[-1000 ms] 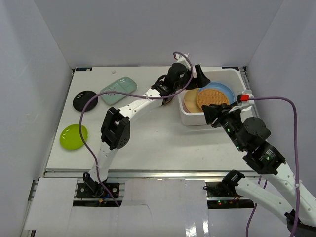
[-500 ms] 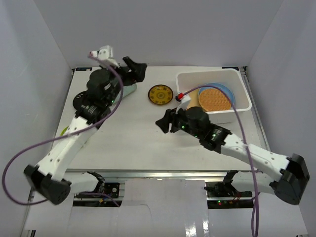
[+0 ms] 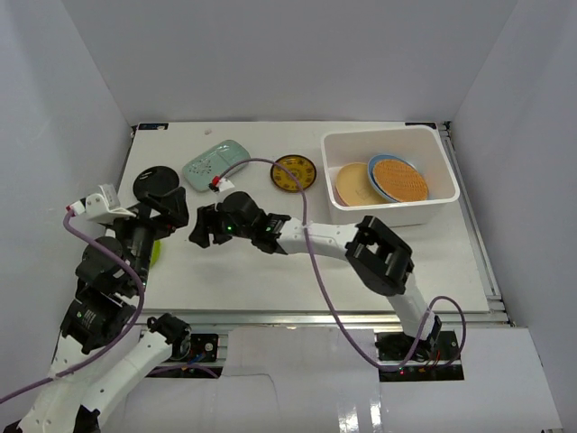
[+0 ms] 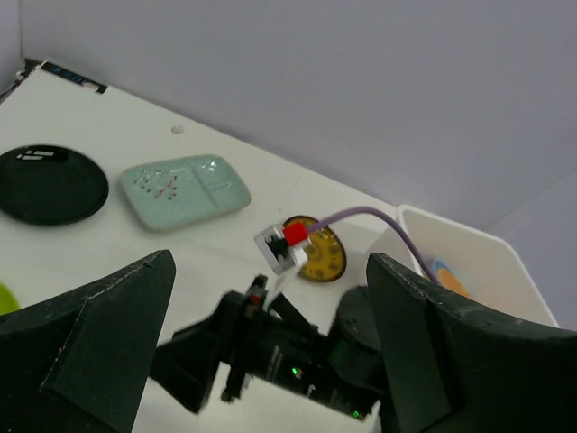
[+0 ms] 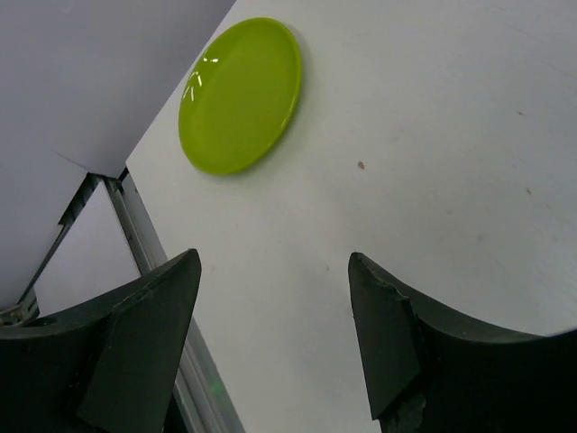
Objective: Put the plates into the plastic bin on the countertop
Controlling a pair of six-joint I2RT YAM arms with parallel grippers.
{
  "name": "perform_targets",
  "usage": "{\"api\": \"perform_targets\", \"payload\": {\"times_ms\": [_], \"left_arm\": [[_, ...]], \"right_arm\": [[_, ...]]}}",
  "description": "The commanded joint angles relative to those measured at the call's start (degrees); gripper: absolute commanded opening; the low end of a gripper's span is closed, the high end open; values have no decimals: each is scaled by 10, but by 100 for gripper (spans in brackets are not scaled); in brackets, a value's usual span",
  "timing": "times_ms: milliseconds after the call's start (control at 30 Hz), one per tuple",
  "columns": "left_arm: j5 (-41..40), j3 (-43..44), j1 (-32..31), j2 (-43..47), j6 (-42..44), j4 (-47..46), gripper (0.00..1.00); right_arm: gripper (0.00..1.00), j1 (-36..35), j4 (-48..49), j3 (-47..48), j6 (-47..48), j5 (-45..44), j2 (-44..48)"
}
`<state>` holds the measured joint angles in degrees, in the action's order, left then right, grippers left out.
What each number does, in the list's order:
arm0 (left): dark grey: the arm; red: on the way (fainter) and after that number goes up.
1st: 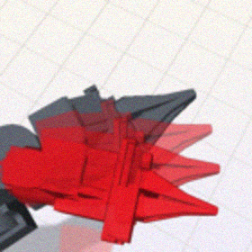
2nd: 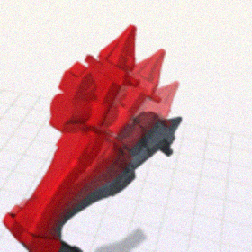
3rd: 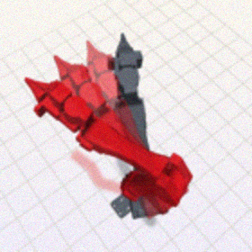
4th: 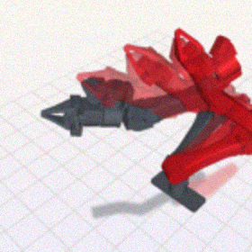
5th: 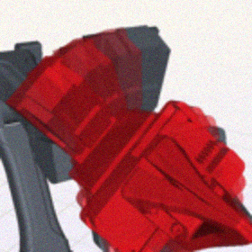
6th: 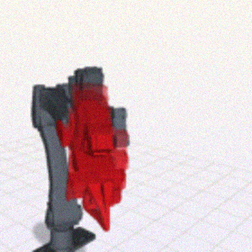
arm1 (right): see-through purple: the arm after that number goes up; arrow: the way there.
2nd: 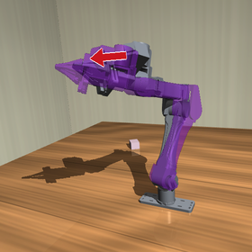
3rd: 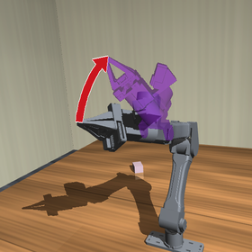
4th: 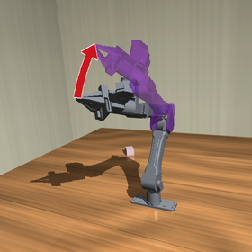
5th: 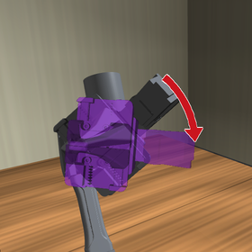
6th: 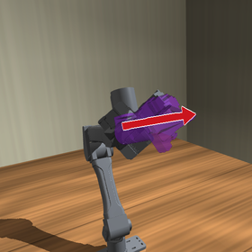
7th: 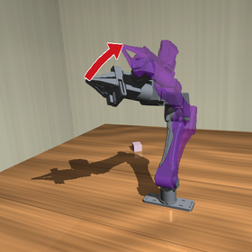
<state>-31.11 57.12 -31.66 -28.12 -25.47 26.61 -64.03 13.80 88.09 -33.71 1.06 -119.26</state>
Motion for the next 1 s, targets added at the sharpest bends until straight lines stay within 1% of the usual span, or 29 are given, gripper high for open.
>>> {"api": "perform_targets", "payload": {"times_ms": [0, 33, 67, 100, 167, 233, 267, 333, 367, 400, 500, 600, 667, 733, 767, 800, 867, 900, 933, 967], "left_arm": [[-30, -13, 0, 18, -27, 114, 98], [-30, -15, 0, 30, -29, 123, 98], [-31, -13, 0, 33, -37, 132, 98], [-33, -10, 0, 35, -41, 153, 98], [-36, 0, 0, 40, -51, 174, 98], [-34, 3, -1, 46, -54, 189, 98], [-34, 6, -1, 52, -55, 194, 98], [-32, 12, -1, 58, -56, 200, 98], [-29, 16, 0, 62, -58, 205, 98], [-27, 20, 0, 65, -62, 206, 98], [-17, 29, 0, 79, -69, 206, 98], [-12, 37, 0, 85, -70, 206, 98], [-13, 39, 0, 84, -72, 200, 98], [-19, 29, -1, 77, -72, 200, 98], [-27, 20, -1, 75, -73, 203, 98], [-61, 9, 0, 71, -77, 208, 98], [-104, -29, -1, 68, -101, 223, 98], [-126, -38, 0, 66, -112, 226, 98], [-159, -48, -1, 60, -133, 225, 98], [-168, -49, -1, 56, -140, 217, 98]], "right_arm": [[73, -9, 18, 93, -56, 39, -90], [73, -12, 8, 150, -75, 50, -115], [73, -13, 4, 179, -86, 54, -160], [73, -15, 1, 234, -97, 61, -181], [73, -17, -9, 288, -135, 69, -244], [73, -19, -8, 354, -162, 84, -280], [73, -18, -4, 370, -188, 84, -309], [72, -17, 10, 392, -216, 85, -339], [72, -16, 17, 393, -244, 83, -347], [71, -15, 33, 395, -255, 86, -354], [70, -10, 34, 404, -287, 70, -372], [70, -8, 14, 448, -298, 61, -395], [66, -7, 18, 474, -309, 62, -418], [62, -1, 33, 479, -333, 76, -436], [61, 1, 43, 464, -337, 88, -438], [60, 2, 50, 452, -338, 94, -435], [60, 2, 93, 409, -318, 104, -400], [60, 1, 111, 364, -308, 110, -385], [61, 2, 124, 351, -279, 114, -356], [61, 4, 120, 341, -262, 117, -342]]}}
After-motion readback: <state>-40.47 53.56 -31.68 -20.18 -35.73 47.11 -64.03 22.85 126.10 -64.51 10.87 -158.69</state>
